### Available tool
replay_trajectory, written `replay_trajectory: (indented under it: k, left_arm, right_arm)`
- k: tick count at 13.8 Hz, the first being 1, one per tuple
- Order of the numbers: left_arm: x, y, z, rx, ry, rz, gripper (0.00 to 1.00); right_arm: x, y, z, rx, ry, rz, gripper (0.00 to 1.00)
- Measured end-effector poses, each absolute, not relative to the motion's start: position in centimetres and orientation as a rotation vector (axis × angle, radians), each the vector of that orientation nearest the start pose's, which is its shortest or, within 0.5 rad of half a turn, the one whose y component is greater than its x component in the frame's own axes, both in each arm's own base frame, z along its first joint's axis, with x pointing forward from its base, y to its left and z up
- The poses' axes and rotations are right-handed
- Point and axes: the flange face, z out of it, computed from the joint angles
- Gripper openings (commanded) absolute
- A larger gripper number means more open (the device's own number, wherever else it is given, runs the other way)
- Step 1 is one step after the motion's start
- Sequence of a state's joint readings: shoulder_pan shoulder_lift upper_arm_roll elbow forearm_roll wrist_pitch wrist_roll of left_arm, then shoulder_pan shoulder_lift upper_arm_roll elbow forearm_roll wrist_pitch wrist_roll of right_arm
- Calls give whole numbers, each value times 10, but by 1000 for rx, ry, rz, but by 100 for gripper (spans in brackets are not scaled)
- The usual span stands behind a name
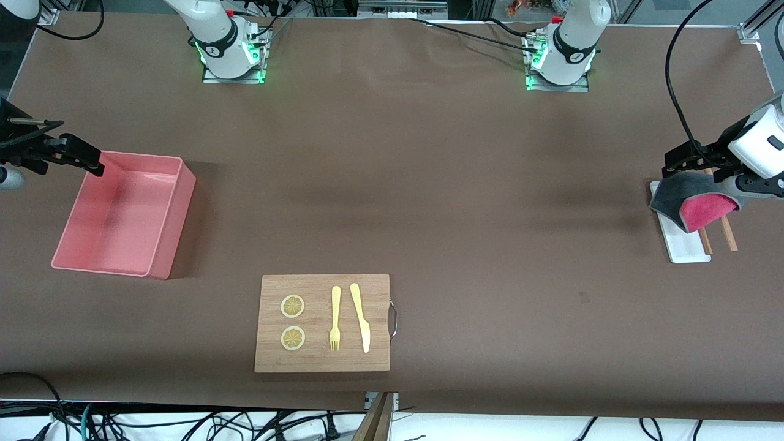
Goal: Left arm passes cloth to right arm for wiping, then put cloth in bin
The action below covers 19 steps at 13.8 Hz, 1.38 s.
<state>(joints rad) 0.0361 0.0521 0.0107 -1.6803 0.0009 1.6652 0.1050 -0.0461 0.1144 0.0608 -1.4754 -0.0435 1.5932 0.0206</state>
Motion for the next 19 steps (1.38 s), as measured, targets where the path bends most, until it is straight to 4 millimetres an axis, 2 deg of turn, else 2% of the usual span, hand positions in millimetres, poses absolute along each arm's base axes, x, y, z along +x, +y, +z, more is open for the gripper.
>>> replay_trajectory:
  k: [3, 7, 11, 19]
  left_arm:
    - [572, 26, 548, -3142, 94, 116, 100]
    - [575, 27, 555, -3142, 95, 93, 100]
    - [578, 21, 548, -3142, 112, 114, 100]
    - [581, 34, 536, -3144, 72, 160, 100]
  right_arm:
    - [592, 2, 606, -3178, 8, -8, 100]
    - [592, 2, 606, -3177, 8, -9, 100]
    - [592, 2, 606, -3177, 8, -9, 100]
    - [592, 2, 606, -3177, 8, -10, 100]
